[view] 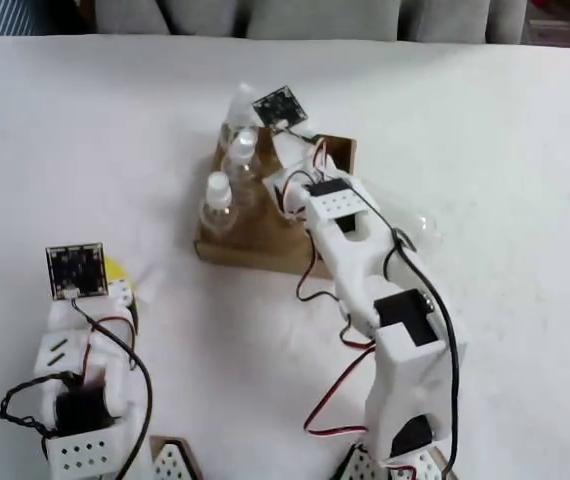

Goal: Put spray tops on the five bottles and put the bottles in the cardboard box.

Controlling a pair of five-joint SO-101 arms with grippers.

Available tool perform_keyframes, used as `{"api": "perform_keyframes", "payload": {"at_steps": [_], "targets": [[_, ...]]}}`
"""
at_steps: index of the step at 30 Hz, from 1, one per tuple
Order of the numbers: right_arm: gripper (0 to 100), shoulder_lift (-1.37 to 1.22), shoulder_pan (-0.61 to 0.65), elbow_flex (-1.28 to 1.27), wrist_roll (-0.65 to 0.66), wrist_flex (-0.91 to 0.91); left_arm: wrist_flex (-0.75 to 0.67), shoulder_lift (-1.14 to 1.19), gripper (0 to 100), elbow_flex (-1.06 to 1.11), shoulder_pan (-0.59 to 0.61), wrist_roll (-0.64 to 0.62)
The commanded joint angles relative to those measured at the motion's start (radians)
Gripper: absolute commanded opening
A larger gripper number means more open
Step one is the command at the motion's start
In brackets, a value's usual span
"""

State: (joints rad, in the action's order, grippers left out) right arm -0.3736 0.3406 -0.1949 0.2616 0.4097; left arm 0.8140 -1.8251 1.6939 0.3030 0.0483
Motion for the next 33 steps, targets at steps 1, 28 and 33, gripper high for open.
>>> {"api": "perform_keyframes", "payload": {"at_steps": [1,28,33], "targets": [[7.1,0.019,-0.03,0.051,0.002,-0.012,0.008,-0.002,4,0.0,-0.005,0.012],[6.3,0.101,-0.094,0.041,0.0,-0.004,0.008,-0.002,4,0.0,-0.005,0.012],[6.3,0.102,-0.094,0.046,0.0,-0.004,0.008,-0.002,4,0.0,-0.005,0.012]]}}
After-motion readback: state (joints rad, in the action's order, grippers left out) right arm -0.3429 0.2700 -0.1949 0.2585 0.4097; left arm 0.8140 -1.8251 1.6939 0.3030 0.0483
